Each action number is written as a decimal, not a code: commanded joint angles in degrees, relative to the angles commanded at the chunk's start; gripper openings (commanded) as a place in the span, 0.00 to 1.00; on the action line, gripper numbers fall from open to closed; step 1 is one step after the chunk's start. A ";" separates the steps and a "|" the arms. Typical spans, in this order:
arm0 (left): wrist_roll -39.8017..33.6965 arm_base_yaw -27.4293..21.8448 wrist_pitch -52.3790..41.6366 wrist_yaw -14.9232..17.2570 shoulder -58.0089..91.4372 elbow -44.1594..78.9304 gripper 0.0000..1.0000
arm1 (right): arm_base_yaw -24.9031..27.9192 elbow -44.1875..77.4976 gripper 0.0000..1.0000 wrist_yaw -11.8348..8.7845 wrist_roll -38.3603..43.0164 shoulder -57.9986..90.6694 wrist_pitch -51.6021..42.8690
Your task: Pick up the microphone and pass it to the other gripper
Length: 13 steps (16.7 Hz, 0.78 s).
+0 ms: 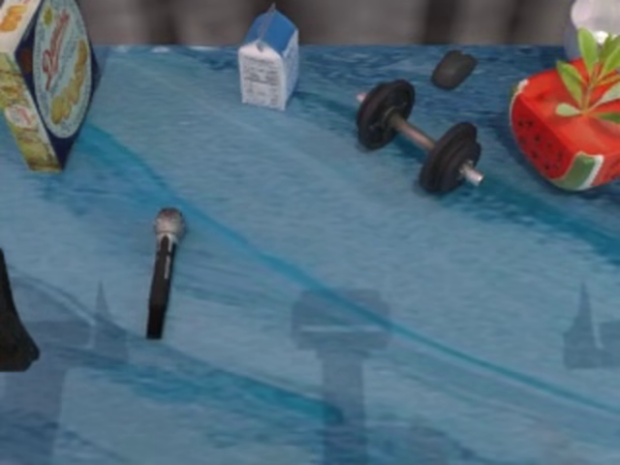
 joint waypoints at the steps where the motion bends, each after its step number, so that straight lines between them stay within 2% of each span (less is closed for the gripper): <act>1: 0.00 0.00 0.00 0.00 0.00 0.00 1.00 | 0.00 0.00 1.00 0.00 0.00 0.00 0.00; 7: -1.77 -2.04 -5.44 0.00 9.04 8.15 1.00 | 0.00 0.00 1.00 0.00 0.00 0.00 0.00; 13: -6.33 -6.91 -20.28 -0.51 39.08 28.85 1.00 | 0.00 0.00 1.00 0.00 0.00 0.00 0.00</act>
